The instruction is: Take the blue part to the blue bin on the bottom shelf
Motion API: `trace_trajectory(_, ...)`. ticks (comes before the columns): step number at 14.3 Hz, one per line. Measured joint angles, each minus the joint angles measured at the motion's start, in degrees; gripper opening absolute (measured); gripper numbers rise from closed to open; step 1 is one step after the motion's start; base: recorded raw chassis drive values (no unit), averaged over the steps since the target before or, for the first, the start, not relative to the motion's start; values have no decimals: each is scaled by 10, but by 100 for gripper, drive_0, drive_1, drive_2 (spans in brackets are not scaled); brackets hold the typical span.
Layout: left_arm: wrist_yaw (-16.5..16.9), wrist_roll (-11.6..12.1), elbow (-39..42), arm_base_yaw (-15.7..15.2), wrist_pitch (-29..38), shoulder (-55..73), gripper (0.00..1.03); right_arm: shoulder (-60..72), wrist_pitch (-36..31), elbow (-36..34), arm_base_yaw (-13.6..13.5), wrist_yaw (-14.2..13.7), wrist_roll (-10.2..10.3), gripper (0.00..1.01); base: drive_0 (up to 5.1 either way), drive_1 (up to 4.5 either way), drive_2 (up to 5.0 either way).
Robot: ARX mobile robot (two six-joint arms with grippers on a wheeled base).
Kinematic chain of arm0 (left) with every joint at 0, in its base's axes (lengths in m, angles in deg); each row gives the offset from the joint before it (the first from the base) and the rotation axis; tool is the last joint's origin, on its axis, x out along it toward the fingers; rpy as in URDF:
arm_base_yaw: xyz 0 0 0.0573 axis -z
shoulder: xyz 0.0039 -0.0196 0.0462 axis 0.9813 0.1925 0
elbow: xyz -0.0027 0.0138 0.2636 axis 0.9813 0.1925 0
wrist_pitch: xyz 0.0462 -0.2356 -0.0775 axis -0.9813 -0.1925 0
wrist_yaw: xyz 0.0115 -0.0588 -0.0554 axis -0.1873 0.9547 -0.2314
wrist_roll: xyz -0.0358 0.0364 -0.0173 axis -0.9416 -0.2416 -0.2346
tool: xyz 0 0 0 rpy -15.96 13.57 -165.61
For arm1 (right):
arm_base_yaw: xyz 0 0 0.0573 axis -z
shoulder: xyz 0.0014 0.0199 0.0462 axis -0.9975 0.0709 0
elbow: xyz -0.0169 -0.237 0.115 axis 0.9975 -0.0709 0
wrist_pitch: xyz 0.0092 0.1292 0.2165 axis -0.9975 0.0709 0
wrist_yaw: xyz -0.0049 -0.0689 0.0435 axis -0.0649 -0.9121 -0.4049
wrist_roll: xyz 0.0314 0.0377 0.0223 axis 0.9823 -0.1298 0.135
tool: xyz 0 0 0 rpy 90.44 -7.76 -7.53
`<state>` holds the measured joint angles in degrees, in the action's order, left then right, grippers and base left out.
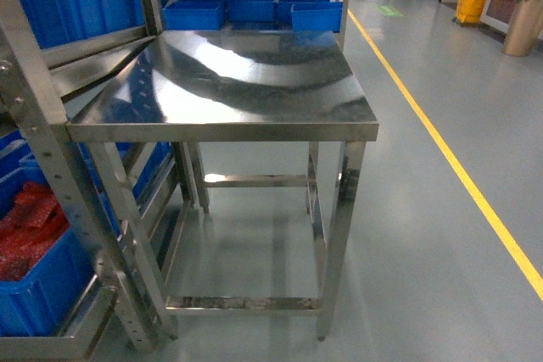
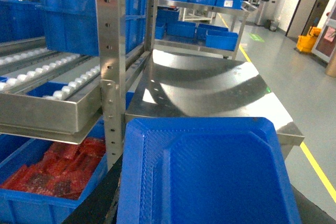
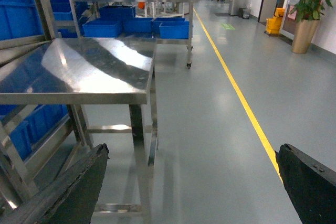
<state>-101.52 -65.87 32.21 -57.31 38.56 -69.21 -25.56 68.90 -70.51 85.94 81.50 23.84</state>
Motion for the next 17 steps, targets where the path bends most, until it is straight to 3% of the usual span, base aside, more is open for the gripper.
trace_trajectory(17,0,0,0,0,0,0,43,0,0,0,0,0,0,98,-500,245,245)
